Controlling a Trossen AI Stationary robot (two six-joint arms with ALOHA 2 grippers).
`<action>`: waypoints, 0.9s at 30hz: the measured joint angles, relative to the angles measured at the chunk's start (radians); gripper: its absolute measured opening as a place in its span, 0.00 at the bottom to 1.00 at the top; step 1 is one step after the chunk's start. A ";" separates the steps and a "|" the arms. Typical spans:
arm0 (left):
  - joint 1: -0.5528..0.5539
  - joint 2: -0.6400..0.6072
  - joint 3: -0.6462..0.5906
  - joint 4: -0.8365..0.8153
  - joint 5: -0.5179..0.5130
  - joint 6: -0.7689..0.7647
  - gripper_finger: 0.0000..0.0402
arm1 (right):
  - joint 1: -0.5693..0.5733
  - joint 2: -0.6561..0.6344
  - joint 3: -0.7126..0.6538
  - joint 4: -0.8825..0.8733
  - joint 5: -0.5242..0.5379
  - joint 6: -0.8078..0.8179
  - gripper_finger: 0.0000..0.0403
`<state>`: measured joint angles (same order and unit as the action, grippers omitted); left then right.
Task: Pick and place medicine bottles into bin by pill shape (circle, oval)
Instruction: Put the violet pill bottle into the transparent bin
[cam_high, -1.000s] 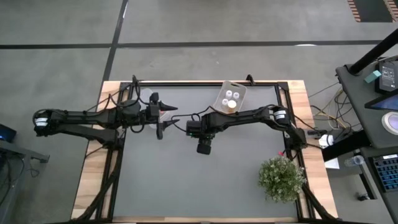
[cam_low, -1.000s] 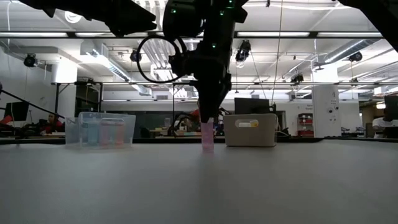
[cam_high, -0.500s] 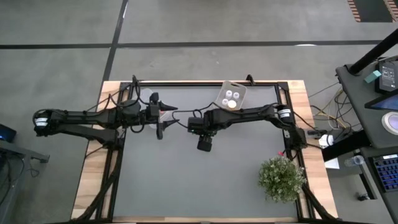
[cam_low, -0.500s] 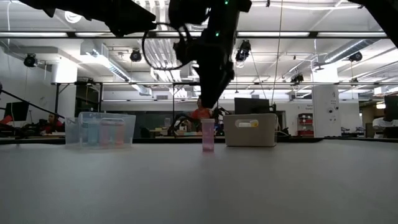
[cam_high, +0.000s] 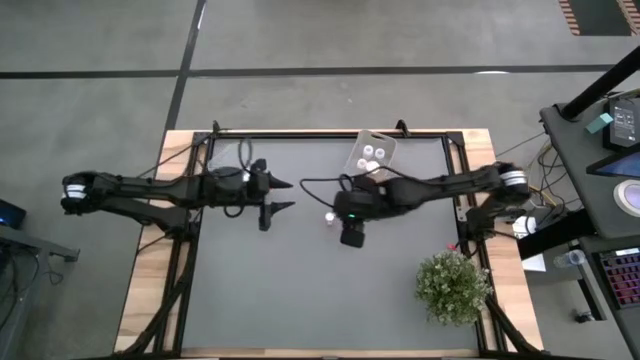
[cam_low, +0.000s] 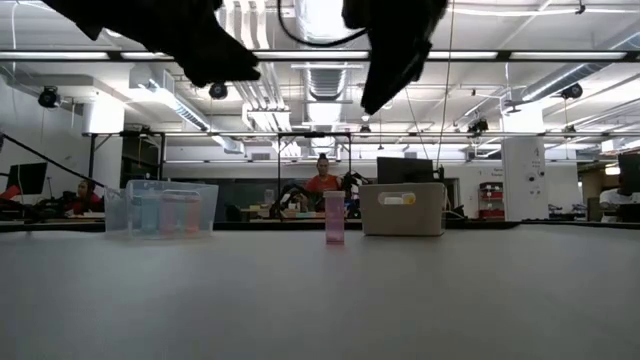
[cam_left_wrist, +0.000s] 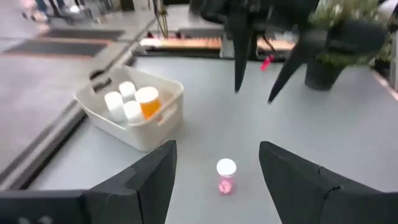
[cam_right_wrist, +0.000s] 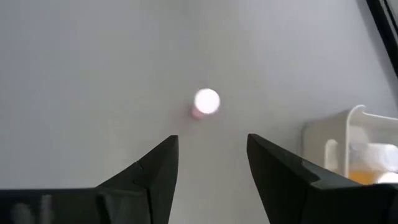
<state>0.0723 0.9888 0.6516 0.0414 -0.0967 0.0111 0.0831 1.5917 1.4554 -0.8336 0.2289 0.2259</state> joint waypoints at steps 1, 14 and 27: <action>-0.001 0.024 0.006 0.002 0.001 -0.005 0.53 | 0.006 -0.034 -0.049 0.049 0.000 -0.001 0.45; -0.041 0.390 0.203 0.000 0.015 -0.033 0.53 | 0.014 -0.454 -0.571 0.683 0.002 -0.202 0.45; -0.048 0.702 0.475 -0.241 0.018 -0.021 0.65 | 0.003 -0.726 -0.851 0.922 0.000 -0.294 0.45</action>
<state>0.0238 1.6913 1.1271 -0.1993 -0.0792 -0.0097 0.0864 0.8653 0.6047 0.0883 0.2287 -0.0678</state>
